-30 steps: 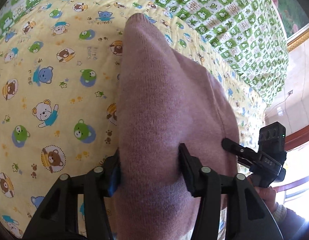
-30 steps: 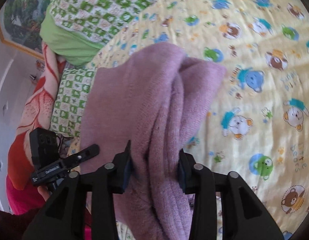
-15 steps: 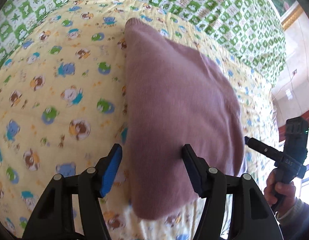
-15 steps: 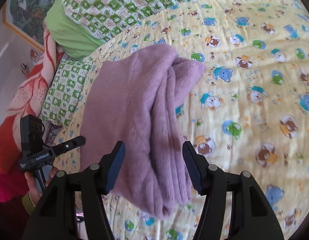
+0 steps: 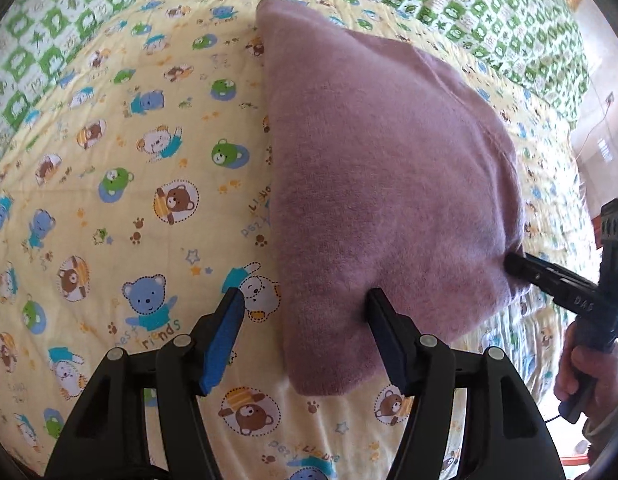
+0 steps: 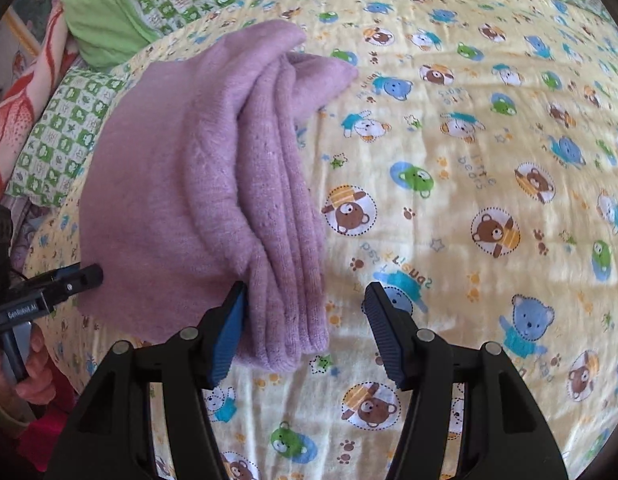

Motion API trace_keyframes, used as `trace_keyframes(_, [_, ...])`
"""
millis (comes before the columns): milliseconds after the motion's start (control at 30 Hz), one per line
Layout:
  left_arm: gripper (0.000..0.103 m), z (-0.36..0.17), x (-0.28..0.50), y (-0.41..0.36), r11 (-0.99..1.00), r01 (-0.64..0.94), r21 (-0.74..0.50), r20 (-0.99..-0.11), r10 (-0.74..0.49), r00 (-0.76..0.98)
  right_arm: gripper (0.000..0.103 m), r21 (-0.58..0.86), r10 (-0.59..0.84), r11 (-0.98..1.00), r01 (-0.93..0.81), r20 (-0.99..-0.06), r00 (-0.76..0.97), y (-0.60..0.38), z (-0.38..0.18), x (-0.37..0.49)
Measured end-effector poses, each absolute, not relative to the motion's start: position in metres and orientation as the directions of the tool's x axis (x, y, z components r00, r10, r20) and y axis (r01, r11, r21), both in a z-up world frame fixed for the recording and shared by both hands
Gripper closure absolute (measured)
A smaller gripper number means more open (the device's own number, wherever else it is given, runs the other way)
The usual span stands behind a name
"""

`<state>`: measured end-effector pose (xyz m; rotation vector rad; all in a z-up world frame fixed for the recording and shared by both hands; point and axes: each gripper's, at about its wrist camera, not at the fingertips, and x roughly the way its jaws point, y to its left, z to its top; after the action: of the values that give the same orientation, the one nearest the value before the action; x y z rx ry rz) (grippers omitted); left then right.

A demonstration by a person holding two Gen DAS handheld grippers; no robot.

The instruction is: Fold small clothes

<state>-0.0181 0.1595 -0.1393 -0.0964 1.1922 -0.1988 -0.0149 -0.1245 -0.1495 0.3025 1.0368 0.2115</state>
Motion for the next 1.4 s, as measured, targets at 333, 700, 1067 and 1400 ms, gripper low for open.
trace_keyframes(333, [0.036, -0.103, -0.046, 0.14, 0.988, 0.139, -0.072, -0.887, -0.127, 0.444, 0.041, 0.375, 0.341, 0.924, -0.076, -0.718, 0.607, -0.126, -0.108, -0.047])
trace_keyframes(700, [0.027, -0.1, -0.081, 0.126, 0.989, 0.123, 0.078, -0.85, 0.002, 0.526, 0.03, 0.296, 0.341, 0.939, -0.174, -0.733, 0.589, -0.086, -0.111, -0.067])
trace_keyframes(1067, [0.025, -0.105, -0.116, 0.136, 0.984, 0.085, 0.156, -0.811, 0.078, 0.579, 0.023, 0.227, 0.323, 0.946, -0.233, -0.738, 0.592, -0.069, -0.117, -0.094])
trace_keyframes(1400, [0.025, -0.095, -0.14, 0.142, 0.985, 0.08, 0.151, -0.806, 0.076, 0.587, 0.021, 0.205, 0.326, 0.944, -0.258, -0.7, 0.636, -0.07, -0.105, -0.122])
